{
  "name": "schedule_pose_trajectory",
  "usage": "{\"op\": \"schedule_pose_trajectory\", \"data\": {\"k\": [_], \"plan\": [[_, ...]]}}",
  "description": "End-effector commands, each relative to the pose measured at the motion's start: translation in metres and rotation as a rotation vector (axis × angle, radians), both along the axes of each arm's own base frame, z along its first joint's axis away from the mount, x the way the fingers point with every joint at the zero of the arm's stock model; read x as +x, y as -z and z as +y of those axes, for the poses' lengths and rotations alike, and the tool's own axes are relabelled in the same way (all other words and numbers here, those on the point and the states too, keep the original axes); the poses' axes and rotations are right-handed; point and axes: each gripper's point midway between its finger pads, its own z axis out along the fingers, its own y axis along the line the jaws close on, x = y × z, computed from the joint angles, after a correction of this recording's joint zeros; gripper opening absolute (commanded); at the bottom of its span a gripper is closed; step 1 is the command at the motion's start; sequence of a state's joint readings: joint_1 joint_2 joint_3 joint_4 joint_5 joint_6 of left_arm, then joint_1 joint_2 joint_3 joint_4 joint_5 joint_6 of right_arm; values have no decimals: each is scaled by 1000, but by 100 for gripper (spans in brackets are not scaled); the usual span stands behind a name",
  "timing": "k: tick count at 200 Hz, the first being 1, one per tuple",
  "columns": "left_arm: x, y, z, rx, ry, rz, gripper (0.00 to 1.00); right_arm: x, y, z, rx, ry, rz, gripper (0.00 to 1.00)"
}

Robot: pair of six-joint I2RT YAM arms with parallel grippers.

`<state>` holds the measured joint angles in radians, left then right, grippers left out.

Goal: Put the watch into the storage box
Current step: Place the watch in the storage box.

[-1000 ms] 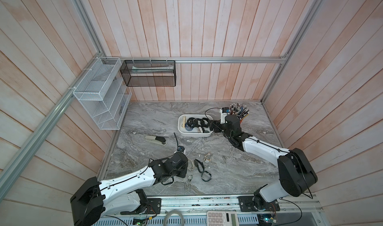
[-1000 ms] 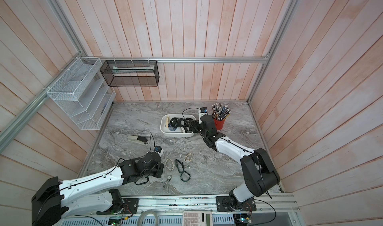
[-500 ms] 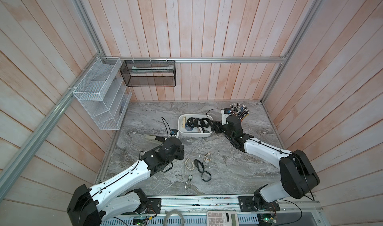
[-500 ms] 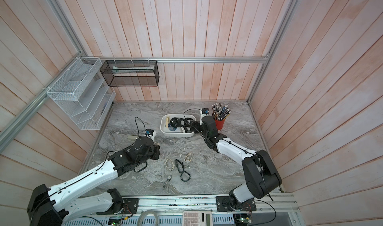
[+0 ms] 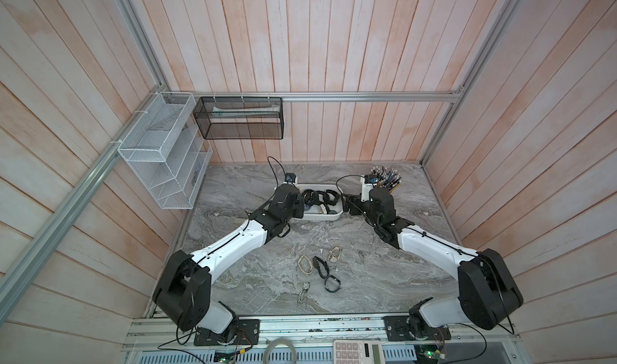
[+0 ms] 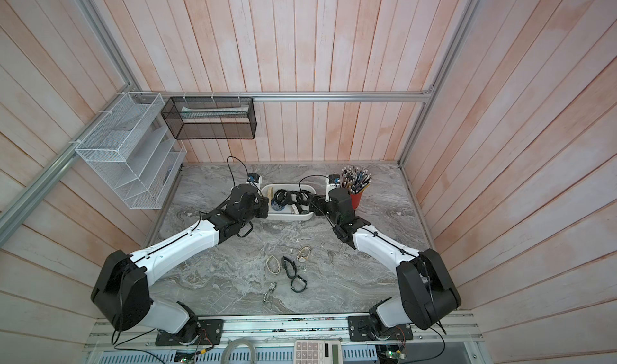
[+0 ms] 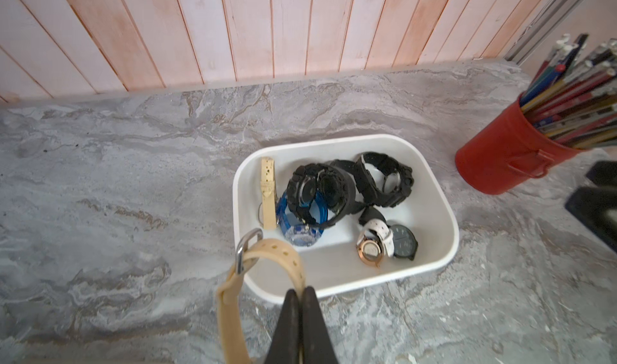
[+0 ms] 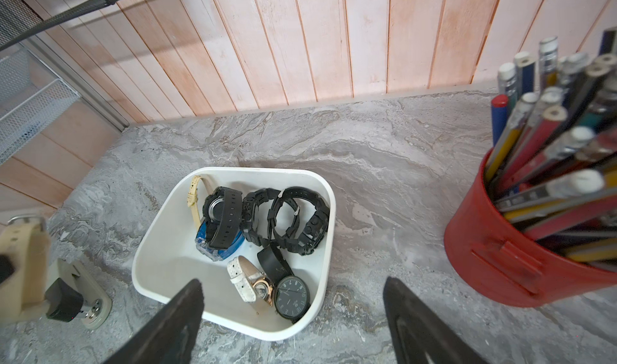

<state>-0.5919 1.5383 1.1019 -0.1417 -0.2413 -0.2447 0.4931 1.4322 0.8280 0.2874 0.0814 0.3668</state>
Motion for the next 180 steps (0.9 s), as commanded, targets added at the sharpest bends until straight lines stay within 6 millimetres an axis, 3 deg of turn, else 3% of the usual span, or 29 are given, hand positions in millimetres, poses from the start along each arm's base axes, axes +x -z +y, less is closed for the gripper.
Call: {"op": "schedule_pose_trajectory", "data": {"k": [1,25,65,137,180], "plan": [[23,-9,-9,0,46,-62,0,-1,1,-7,0,17,0,86],[41,-2,-17,-16,60,-55,0,0,-1,-9,1,22,-2,86],[65,26,-29,-13,73,-8,0,2,-1,-8,5,17,-1,86],[69,92,-23,35,46,112,0,6,-3,-8,6,13,-2,86],[68,93,-24,1,54,136,0,7,-4,-7,9,11,-2,86]]}}
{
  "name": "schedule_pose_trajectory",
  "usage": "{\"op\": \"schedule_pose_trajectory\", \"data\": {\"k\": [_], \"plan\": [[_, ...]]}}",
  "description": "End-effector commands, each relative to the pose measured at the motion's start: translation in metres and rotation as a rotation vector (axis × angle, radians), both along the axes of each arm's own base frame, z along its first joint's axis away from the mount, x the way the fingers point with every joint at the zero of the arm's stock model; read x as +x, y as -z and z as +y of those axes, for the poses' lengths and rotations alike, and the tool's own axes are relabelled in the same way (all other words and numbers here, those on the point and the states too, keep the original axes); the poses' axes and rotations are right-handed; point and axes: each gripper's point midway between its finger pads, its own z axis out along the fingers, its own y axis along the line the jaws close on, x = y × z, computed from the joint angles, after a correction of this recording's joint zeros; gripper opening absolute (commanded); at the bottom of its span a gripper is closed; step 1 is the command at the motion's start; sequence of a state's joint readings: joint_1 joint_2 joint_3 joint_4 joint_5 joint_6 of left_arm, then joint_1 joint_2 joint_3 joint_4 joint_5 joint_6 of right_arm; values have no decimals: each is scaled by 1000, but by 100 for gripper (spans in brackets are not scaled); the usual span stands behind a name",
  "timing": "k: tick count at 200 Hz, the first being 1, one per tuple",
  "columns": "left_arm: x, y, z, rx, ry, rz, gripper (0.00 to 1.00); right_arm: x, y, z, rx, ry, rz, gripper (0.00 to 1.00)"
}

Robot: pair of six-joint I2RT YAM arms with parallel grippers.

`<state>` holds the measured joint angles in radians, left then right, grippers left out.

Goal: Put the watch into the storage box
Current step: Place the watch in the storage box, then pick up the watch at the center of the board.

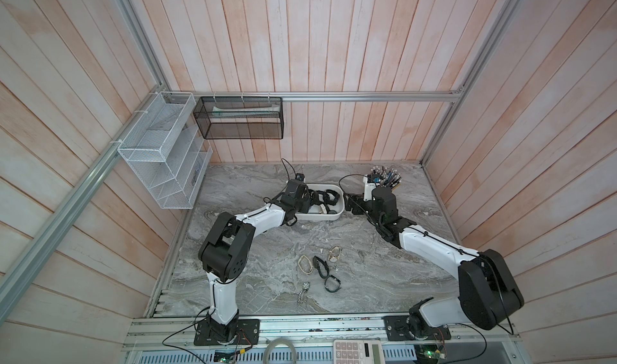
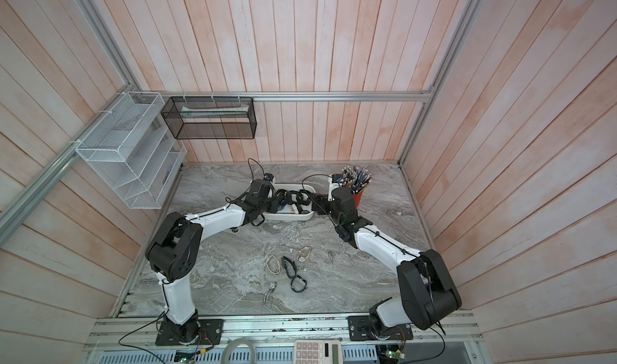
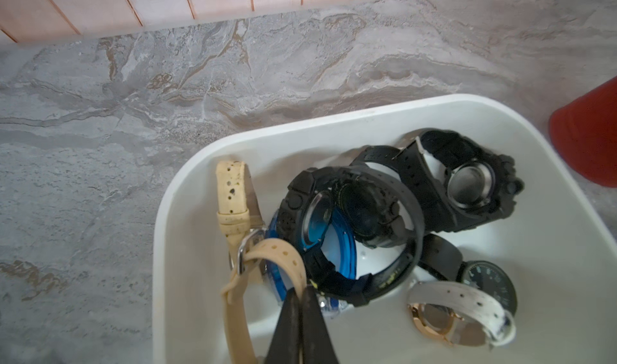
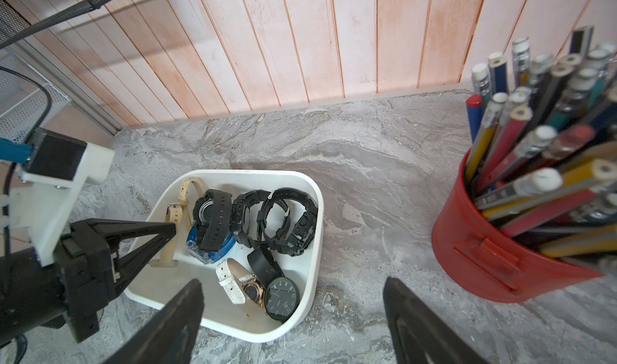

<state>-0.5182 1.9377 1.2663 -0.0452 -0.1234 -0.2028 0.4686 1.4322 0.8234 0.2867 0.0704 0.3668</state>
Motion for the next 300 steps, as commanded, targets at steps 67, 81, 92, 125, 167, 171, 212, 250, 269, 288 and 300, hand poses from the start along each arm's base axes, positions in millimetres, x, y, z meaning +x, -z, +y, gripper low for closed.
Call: {"op": "schedule_pose_trajectory", "data": {"k": [67,81,92,125,167,171,212,250,269,288,300], "plan": [[-18,-74,2,-194,32,-96,70,7,-11,6,22,-17,-11,86],[-26,-86,6,-213,32,-121,82,7,-11,8,27,-23,-5,86],[-35,-99,12,-237,32,-150,88,7,-11,9,31,-28,-1,86],[-84,-128,30,-373,49,-253,100,6,-5,11,42,-33,29,86],[-125,-110,60,-433,-17,-268,100,0,12,8,38,-19,107,86],[-126,-107,61,-431,-20,-263,100,-1,13,9,40,-21,114,86],[-128,-110,61,-452,-27,-267,100,-19,35,9,11,-34,216,85],[-125,-105,57,-450,-15,-256,100,-45,59,12,6,-35,307,83],[-125,-105,56,-453,-13,-253,100,-63,69,16,-30,-38,353,82],[-126,-103,58,-448,-13,-260,100,-82,86,17,-72,-33,403,79],[-126,-101,61,-438,-25,-258,100,-94,97,20,-81,-39,442,76]]}}
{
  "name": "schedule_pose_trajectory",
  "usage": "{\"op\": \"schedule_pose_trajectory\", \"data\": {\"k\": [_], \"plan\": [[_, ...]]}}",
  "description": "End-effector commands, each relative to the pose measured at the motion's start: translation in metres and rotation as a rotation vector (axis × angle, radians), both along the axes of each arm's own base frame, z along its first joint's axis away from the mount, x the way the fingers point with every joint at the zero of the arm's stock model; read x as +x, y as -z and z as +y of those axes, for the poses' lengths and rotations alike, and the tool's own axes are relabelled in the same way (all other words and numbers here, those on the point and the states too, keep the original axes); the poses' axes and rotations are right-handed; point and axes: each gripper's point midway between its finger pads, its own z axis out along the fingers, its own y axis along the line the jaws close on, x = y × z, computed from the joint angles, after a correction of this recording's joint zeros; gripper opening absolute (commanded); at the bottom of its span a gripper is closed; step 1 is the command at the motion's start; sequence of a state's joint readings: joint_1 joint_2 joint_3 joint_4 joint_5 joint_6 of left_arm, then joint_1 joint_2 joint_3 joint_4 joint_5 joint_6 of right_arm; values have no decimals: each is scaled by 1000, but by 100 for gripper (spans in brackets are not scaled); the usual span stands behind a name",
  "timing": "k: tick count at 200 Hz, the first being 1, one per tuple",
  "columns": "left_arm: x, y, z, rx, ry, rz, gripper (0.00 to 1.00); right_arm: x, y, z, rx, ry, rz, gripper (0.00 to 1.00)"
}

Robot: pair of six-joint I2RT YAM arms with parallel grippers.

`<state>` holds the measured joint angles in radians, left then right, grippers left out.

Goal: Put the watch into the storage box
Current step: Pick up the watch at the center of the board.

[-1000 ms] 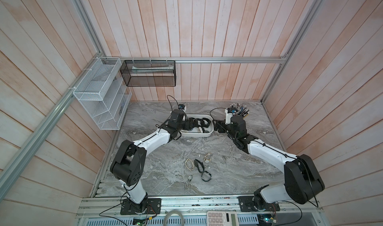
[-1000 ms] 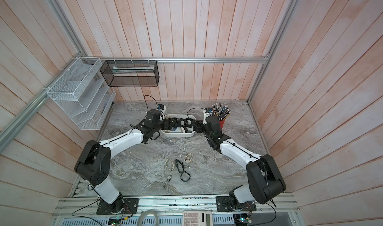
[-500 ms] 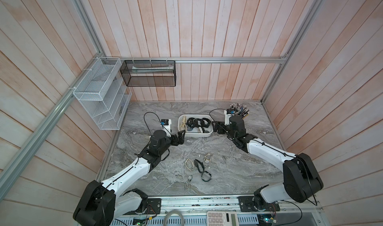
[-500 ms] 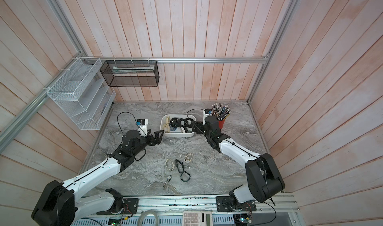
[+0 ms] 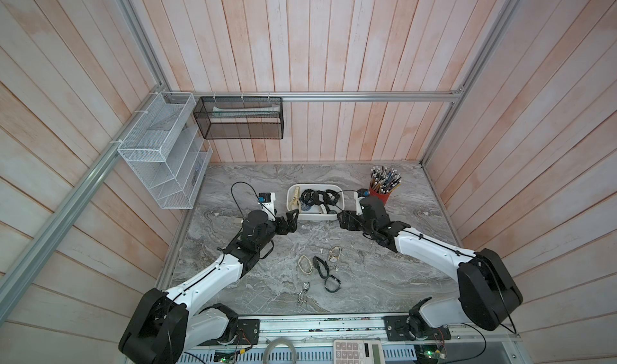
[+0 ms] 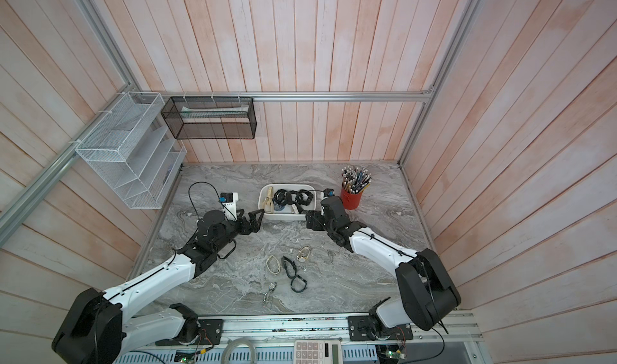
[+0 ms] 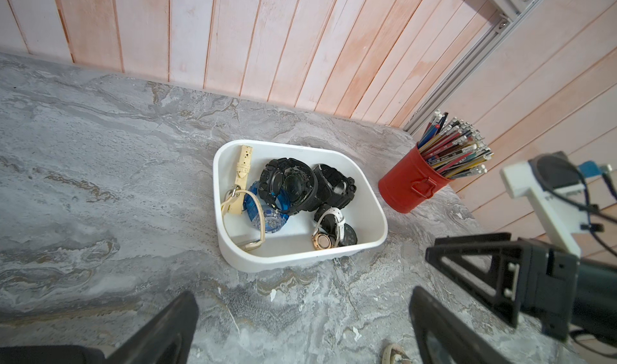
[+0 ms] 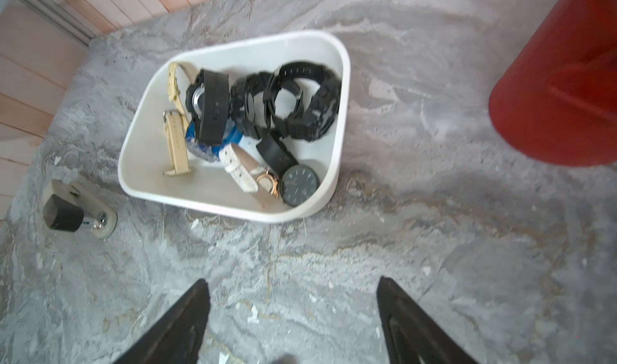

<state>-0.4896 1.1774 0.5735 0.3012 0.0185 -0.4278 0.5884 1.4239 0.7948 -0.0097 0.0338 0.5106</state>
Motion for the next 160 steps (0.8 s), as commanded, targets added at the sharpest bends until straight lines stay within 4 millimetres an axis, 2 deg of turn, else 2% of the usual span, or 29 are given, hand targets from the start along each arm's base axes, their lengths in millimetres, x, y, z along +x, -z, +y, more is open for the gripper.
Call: {"op": "schedule_pose_trajectory", "data": {"k": [1,43,66,141,160], "plan": [[1,0,3,0,-14,-12,100,-28,26,-7,-57,26,105,75],[-2,0,10,-5,-40,-13,100,-62,52,7,-82,-9,225,54],[-2,1,7,-3,-26,-14,100,-75,63,11,-91,-13,251,49],[-6,3,11,1,-34,-13,99,-83,88,8,-134,-9,300,36],[-5,4,10,5,-29,-5,100,-84,93,8,-141,-11,307,29]]}}
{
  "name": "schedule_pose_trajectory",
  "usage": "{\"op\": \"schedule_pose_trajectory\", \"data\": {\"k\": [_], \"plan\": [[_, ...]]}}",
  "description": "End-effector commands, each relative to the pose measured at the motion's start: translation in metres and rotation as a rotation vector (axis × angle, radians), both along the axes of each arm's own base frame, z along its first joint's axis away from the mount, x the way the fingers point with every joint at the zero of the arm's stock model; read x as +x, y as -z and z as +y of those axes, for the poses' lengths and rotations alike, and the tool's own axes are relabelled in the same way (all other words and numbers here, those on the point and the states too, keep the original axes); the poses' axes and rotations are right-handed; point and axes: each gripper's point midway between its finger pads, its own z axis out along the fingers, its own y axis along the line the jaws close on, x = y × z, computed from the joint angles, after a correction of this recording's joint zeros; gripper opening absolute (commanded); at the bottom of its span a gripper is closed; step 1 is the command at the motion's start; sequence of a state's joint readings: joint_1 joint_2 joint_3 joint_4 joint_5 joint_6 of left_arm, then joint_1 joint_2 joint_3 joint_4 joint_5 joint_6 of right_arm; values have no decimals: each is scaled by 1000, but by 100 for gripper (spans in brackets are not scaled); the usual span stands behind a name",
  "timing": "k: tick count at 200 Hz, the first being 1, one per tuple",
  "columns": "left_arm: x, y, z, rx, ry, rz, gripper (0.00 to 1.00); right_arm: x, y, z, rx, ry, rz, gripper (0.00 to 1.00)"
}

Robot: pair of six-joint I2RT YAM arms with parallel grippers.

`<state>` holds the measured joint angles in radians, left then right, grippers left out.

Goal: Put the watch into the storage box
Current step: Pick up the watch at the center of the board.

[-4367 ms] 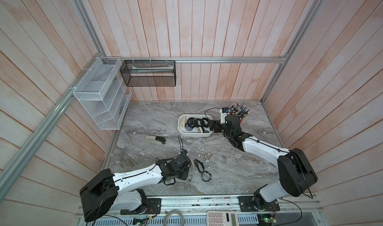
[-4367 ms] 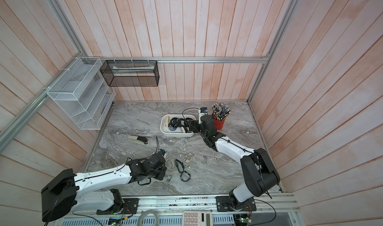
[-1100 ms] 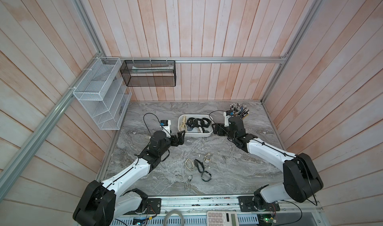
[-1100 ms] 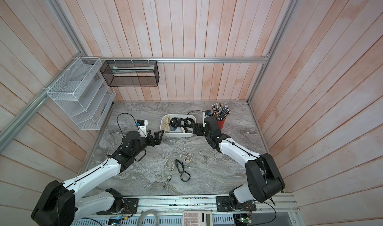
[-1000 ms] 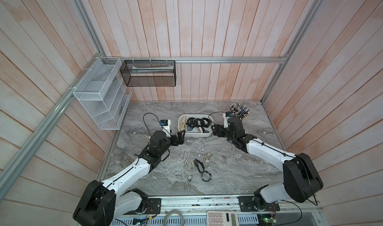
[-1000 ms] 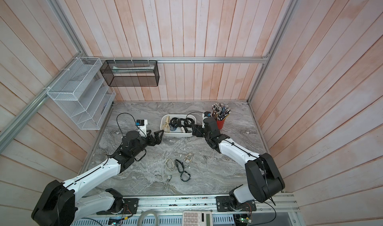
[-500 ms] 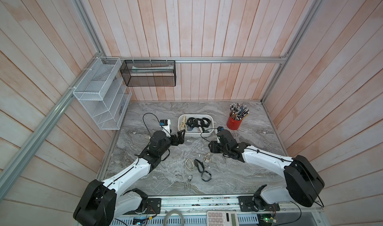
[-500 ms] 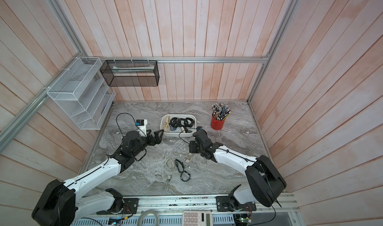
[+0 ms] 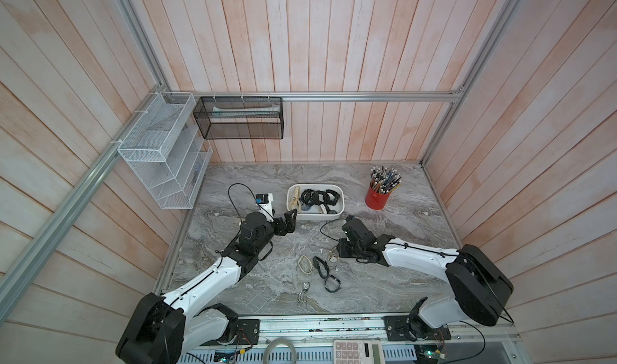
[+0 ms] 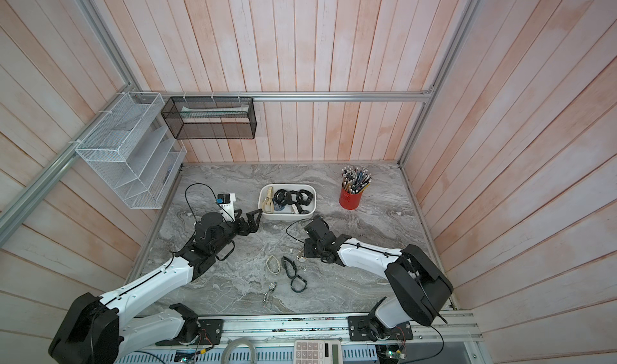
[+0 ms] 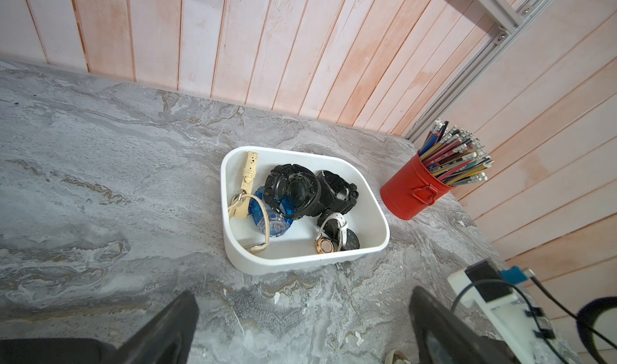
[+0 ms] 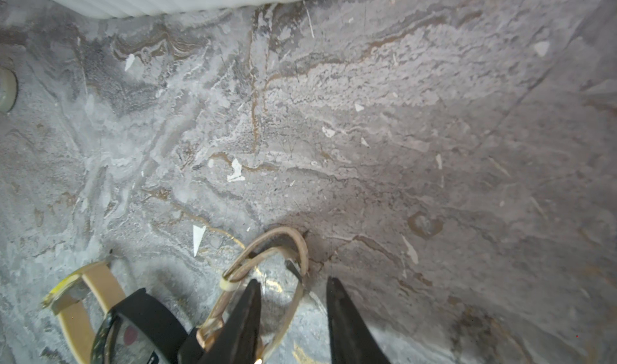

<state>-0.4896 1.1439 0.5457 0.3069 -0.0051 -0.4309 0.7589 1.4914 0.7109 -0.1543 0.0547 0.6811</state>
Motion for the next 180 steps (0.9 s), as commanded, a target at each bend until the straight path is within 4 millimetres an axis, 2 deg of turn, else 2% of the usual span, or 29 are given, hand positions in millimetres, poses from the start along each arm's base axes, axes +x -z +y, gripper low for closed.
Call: {"op": "schedule_pose_trajectory", "data": {"k": [1,37,65,98,147,180], "plan": [[-1,4,3,7,-5,8,100,-5,14,-5,-39,11,21,29],[-3,2,5,1,-15,1,100,-1,19,-4,-65,7,19,23],[-2,5,4,7,-11,6,100,1,22,-1,-70,-1,20,11],[-4,5,6,5,-16,11,100,7,12,-1,-88,-7,-10,0],[-5,10,8,18,-21,24,100,33,-25,-12,-204,-18,-136,0],[-8,8,13,19,-38,22,100,63,-66,-9,-224,-25,-249,0]]}}
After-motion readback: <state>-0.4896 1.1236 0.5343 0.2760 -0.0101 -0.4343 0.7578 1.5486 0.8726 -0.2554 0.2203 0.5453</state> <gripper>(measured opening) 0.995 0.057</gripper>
